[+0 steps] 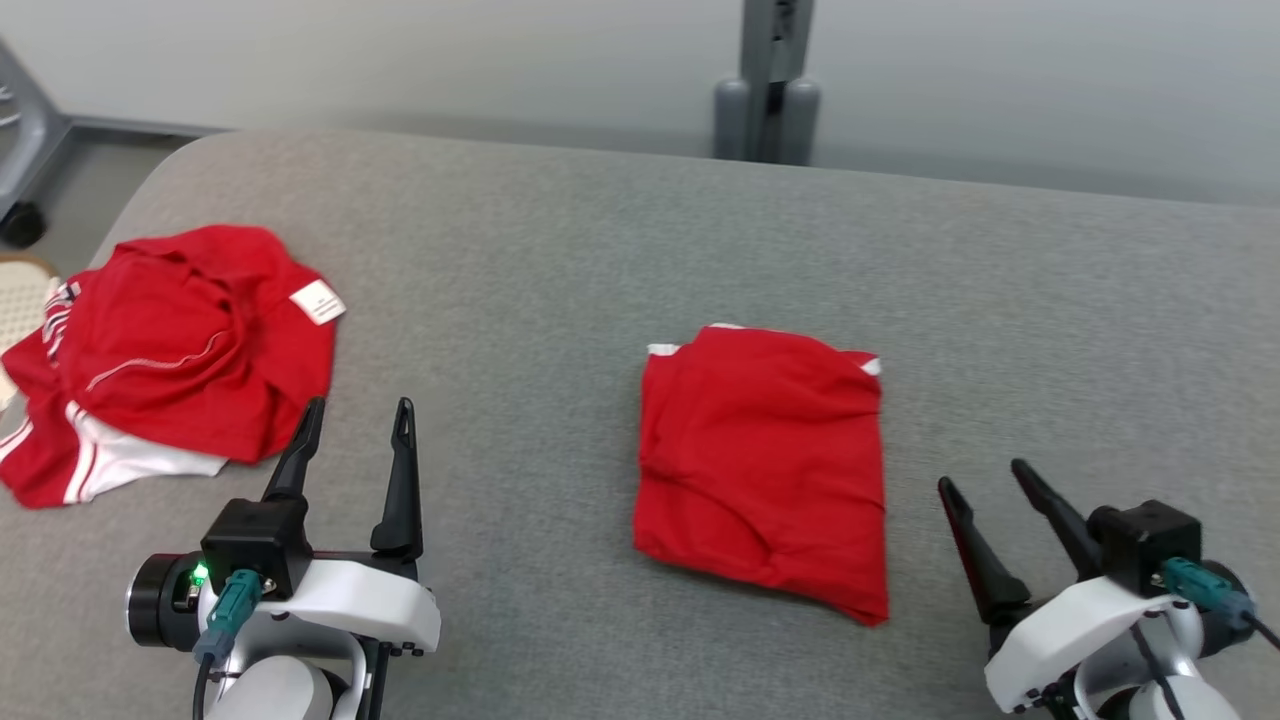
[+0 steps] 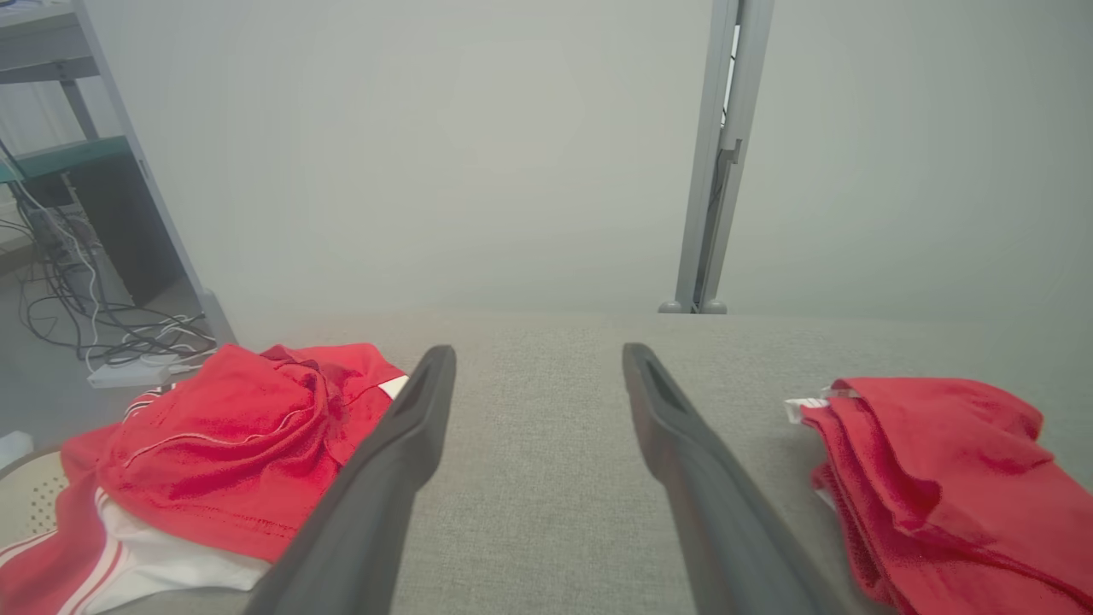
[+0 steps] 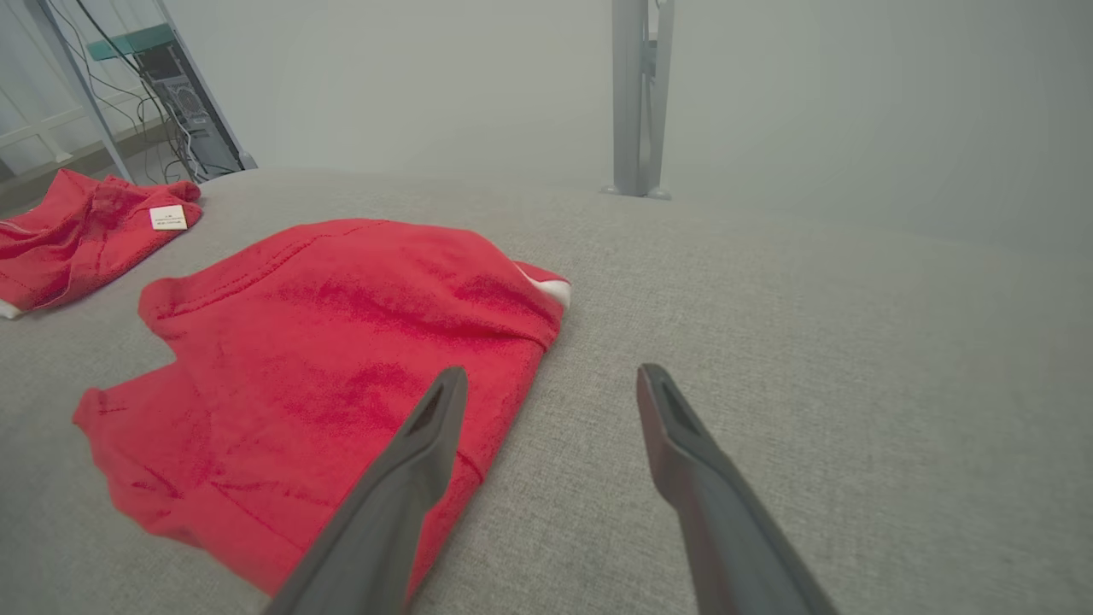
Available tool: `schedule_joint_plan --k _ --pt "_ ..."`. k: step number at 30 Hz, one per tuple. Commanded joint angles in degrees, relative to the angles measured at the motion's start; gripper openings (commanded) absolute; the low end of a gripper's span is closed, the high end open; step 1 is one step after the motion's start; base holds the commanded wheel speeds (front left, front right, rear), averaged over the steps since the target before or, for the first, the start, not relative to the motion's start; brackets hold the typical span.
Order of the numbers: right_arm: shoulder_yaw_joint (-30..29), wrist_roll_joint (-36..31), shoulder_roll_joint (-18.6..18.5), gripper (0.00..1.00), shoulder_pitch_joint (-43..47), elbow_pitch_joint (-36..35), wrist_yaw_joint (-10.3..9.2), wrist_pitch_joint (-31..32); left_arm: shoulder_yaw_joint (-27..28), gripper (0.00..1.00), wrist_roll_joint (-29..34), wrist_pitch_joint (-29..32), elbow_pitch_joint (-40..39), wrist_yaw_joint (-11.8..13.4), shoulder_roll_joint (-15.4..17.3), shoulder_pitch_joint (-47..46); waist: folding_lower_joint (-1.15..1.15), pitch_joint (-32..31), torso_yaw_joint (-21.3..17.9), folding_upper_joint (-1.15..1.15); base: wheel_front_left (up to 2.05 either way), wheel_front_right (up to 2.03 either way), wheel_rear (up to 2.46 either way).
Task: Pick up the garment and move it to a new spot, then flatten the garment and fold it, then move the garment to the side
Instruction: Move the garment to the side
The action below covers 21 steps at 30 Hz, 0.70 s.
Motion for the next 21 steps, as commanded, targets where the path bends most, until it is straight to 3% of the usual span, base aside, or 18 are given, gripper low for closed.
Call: schedule_joint_plan --k 1,7,16,17,18,19,21 --pt "0.6 1.0 -0.3 1.00 -1.1 1.9 0.01 -0.8 0.2 1.00 0.3 -0.5 0.2 -0.1 -0.2 -1.1 0.00 1.3 2.2 0.00 0.00 0.00 0.00" --pt "3.0 3.0 0.8 1.00 -2.6 9.2 0.01 -2.3 1.4 1.00 0.4 -1.8 1.1 -1.1 -1.1 -1.8 0.00 2.6 4.9 0.00 0.00 0.00 0.00" --pt "6.5 6.7 2.6 1.00 -4.3 15.7 0.01 -3.8 3.2 1.00 1.8 -2.6 3.1 -3.2 -2.8 -2.7 0.00 2.9 5.4 0.00 0.00 0.00 0.00" --pt "6.9 7.1 2.7 0.94 -4.5 16.3 0.01 -3.9 3.2 1.00 1.9 -2.7 3.3 -3.5 -3.0 -2.7 0.00 2.8 5.3 0.00 0.00 0.00 0.00" --pt "7.6 7.8 2.8 0.49 -4.6 17.0 0.01 -3.4 3.4 1.00 2.1 -2.7 3.5 -3.7 -3.1 -2.7 0.00 2.8 5.3 0.00 0.00 0.00 0.00" --pt "7.6 7.8 2.8 0.49 -4.6 17.0 0.01 -3.4 3.4 1.00 2.1 -2.7 3.5 -3.7 -3.1 -2.7 0.00 2.8 5.3 0.00 0.00 0.00 0.00" --pt "8.3 8.7 3.0 0.00 -5.0 17.8 0.01 -3.9 3.6 1.00 2.7 -2.6 3.8 -4.1 -3.4 -2.9 0.00 2.7 5.2 0.00 0.00 0.00 0.00"
